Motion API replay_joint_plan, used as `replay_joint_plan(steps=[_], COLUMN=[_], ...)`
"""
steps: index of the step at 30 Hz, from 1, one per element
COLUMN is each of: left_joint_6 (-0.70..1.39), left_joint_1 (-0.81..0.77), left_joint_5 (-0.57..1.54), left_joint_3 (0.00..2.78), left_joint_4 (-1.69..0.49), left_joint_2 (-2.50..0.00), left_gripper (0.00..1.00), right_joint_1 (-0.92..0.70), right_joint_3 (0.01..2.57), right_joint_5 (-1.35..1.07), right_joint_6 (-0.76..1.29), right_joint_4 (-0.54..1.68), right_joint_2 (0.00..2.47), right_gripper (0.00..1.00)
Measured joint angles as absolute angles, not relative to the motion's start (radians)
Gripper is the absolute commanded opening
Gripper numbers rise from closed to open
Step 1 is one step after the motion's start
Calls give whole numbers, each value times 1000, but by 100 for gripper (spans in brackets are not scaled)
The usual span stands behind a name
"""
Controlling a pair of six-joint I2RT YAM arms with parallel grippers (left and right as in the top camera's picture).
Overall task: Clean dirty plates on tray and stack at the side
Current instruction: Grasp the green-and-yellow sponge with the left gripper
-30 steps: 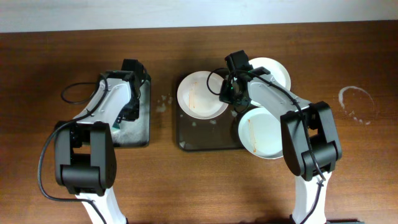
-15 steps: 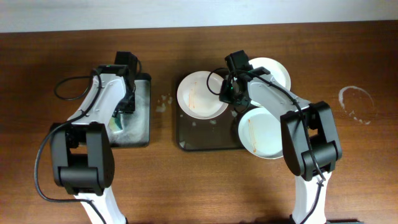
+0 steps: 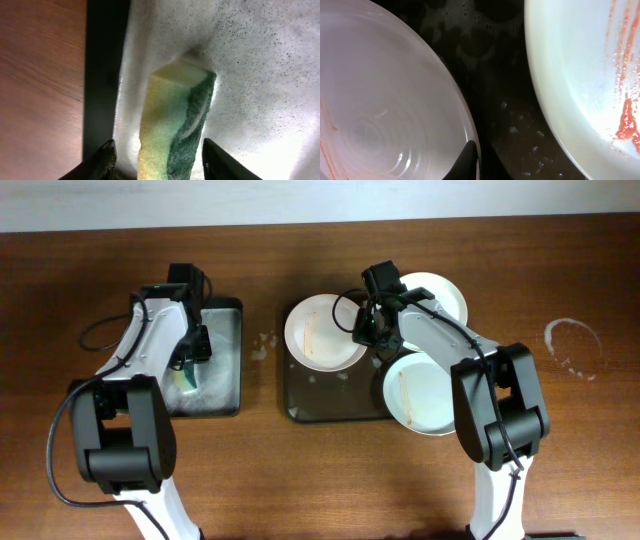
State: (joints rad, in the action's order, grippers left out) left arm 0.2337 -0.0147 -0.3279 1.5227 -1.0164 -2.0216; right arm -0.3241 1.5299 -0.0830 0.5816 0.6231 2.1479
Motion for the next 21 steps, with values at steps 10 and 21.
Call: replay_joint_plan(steps=[10,21], left_joint_6=[244,242], left_joint_1=[-17,-17], left_joint_5=[-265,-175], left_joint_3=[1523,1562], left_joint_4=[-1013,-1045], left_joint_2=[-2035,-2037], left_gripper=[1,1], right_joint_1=[-324,-324], right_joint_3=[1530,1530], right_joint_5=[-83,-83], right_joint_6=[582,579], right_joint_4=[621,619], right_joint_2=[2148,2148], right_gripper=[5,5])
